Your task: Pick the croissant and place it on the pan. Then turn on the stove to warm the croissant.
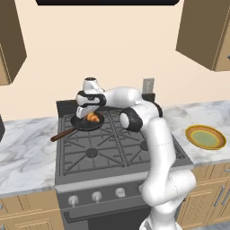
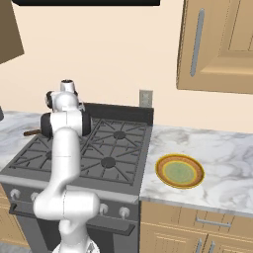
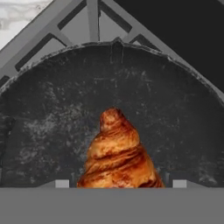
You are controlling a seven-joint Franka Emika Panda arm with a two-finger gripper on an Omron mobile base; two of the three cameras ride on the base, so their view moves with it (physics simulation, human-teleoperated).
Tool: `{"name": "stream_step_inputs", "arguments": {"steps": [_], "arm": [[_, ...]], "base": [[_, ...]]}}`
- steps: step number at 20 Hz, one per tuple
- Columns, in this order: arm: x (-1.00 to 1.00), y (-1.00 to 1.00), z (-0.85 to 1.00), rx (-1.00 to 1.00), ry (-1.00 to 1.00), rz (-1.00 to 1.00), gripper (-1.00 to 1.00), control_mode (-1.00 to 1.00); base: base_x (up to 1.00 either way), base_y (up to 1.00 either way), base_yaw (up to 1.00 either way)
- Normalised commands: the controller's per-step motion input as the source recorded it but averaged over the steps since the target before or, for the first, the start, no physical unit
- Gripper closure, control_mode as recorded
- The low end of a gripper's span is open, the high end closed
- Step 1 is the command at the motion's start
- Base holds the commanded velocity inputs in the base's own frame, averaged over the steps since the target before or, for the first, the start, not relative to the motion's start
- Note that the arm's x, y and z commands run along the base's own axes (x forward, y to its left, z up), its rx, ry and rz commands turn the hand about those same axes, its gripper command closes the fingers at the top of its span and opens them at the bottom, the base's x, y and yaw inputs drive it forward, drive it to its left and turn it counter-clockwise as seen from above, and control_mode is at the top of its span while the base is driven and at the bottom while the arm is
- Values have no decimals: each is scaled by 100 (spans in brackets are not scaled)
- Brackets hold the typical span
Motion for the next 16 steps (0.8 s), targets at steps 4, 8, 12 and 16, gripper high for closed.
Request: {"name": "stream_step_inputs", "arguments": {"steps": [4,8,12,16], "arm": [[31,30,0,0,1,0,100,-100],[28,27,0,0,0,0,100,-100],[14,1,-1,0,0,0,100,-100],[11,0,-12,0,0,0,100,-100]], "base": [[0,0,0],[0,0,0],[0,0,0],[0,0,0]]}}
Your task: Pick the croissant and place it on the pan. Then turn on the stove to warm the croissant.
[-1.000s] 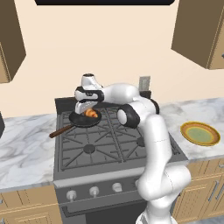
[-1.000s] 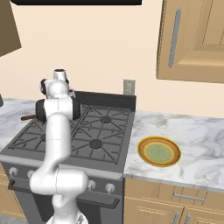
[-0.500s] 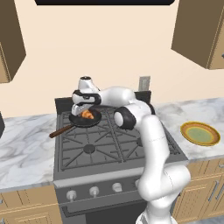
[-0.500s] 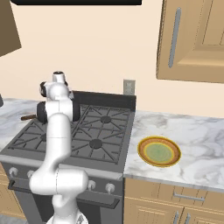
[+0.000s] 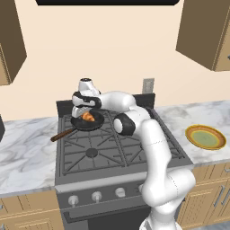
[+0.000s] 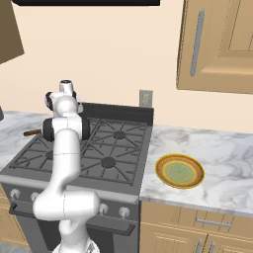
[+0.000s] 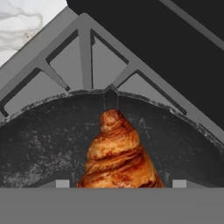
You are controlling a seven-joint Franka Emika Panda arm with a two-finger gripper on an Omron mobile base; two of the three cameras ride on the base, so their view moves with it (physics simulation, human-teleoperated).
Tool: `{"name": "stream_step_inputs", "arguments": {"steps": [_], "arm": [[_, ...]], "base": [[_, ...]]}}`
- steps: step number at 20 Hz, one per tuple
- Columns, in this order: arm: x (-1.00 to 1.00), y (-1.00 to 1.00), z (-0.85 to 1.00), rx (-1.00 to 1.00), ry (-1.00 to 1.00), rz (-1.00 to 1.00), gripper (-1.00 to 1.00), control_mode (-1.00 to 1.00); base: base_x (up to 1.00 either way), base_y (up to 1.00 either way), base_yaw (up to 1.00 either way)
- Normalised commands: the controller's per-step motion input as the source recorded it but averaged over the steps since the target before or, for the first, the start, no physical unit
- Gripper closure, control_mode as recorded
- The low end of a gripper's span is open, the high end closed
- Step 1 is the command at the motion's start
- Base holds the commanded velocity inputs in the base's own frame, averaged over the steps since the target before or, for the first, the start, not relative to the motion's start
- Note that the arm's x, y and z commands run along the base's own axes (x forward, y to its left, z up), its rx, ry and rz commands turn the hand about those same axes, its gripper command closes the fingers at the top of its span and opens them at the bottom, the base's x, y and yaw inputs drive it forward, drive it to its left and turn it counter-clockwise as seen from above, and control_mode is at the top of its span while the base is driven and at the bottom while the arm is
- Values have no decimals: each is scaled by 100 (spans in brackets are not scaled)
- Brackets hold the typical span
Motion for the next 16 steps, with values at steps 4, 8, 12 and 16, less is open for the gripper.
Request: {"name": "stream_step_inputs", "arguments": {"steps": [4,8,12,16], "arm": [[7,0,-23,0,0,0,100,-100],[0,0,-40,0,0,0,100,-100],[3,0,-35,0,0,0,-100,-100],[2,0,-24,0,0,0,-100,-100]], "base": [[0,0,0],[0,0,0],[0,0,0],[0,0,0]]}}
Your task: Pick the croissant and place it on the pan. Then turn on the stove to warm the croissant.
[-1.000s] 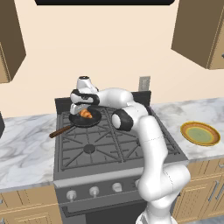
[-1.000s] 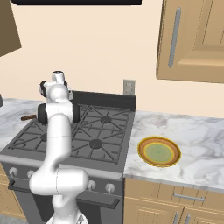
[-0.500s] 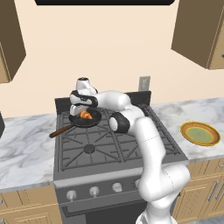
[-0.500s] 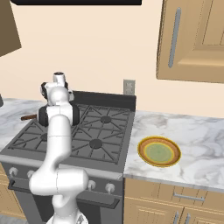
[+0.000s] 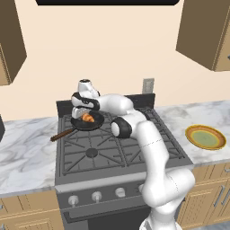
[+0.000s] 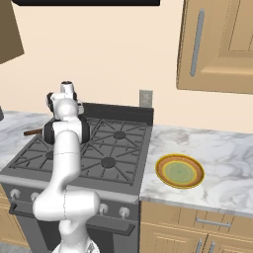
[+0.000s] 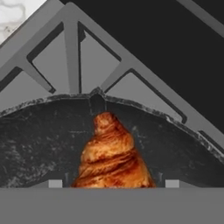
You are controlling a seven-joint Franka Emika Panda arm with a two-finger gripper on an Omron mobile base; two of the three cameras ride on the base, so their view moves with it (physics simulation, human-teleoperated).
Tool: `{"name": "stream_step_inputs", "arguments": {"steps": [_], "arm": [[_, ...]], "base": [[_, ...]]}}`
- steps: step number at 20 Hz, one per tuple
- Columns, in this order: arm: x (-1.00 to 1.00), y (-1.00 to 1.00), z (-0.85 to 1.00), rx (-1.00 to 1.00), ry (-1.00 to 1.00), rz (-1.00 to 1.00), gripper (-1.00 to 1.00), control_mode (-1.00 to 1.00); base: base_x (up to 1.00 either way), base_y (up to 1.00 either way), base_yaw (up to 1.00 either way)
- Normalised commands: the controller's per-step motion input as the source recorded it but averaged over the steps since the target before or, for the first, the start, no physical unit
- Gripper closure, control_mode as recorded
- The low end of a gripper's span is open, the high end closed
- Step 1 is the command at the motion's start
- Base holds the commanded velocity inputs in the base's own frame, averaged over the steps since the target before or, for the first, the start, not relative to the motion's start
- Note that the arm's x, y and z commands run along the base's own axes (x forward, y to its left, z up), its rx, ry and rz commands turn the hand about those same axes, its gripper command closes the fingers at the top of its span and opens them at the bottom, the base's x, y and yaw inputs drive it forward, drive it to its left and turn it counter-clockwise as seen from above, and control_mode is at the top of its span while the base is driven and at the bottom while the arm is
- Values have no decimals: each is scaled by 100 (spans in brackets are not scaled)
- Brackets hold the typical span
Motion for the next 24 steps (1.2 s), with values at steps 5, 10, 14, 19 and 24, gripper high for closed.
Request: {"name": "stream_step_inputs", "arguments": {"steps": [5,10,14,19,24], "arm": [[0,-12,-9,0,0,0,-100,-100],[-12,-32,0,0,0,0,-100,-100],[-27,-20,20,0,0,0,-100,-100],[-36,0,53,0,0,0,-100,-100],[-76,-4,26,0,-7,0,-100,-100]], "base": [[0,0,0],[0,0,0],[0,0,0],[0,0,0],[0,0,0]]}}
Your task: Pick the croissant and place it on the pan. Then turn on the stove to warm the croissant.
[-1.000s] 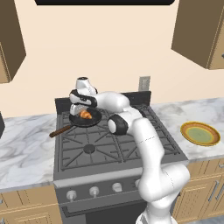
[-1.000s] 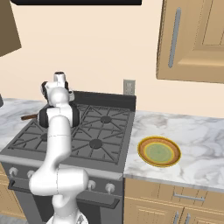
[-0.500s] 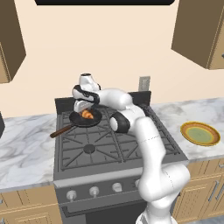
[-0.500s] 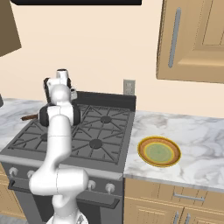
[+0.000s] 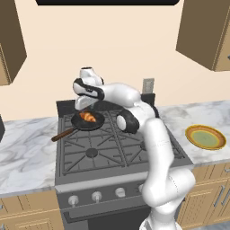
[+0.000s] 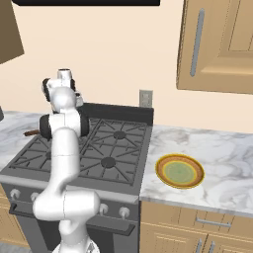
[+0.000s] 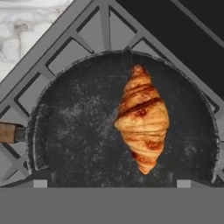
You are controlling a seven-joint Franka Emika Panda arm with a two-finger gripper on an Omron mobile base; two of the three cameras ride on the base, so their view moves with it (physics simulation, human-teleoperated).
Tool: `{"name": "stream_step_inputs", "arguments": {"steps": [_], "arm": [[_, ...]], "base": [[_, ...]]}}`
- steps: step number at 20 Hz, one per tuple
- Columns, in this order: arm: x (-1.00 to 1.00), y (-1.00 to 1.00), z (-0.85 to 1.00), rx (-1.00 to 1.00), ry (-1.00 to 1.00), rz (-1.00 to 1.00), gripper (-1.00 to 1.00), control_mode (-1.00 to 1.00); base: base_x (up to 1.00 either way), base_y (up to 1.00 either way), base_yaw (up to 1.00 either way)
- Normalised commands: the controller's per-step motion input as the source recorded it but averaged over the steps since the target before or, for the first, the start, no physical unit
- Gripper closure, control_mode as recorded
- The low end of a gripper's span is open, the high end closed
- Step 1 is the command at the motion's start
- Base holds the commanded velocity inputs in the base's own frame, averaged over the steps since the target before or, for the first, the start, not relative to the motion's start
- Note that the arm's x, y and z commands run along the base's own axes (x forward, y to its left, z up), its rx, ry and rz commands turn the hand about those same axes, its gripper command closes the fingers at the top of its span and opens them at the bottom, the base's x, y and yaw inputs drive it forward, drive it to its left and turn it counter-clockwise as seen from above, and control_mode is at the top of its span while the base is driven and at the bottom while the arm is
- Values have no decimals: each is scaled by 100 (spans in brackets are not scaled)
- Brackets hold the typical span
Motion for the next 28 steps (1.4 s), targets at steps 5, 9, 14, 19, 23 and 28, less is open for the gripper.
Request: {"name": "stream_step_inputs", "arguments": {"steps": [5,9,14,19,23,28], "arm": [[-99,-36,1,0,-12,0,-100,-100],[-96,-62,0,3,-15,0,-100,-100],[-87,-68,11,12,-18,0,-100,-100],[-65,-36,54,17,-18,0,-100,-100],[-63,-13,65,14,-12,0,-100,-100],[-60,-1,65,3,-4,0,-100,-100]], "base": [[0,0,0],[0,0,0],[0,0,0],[0,0,0],[0,0,0],[0,0,0]]}}
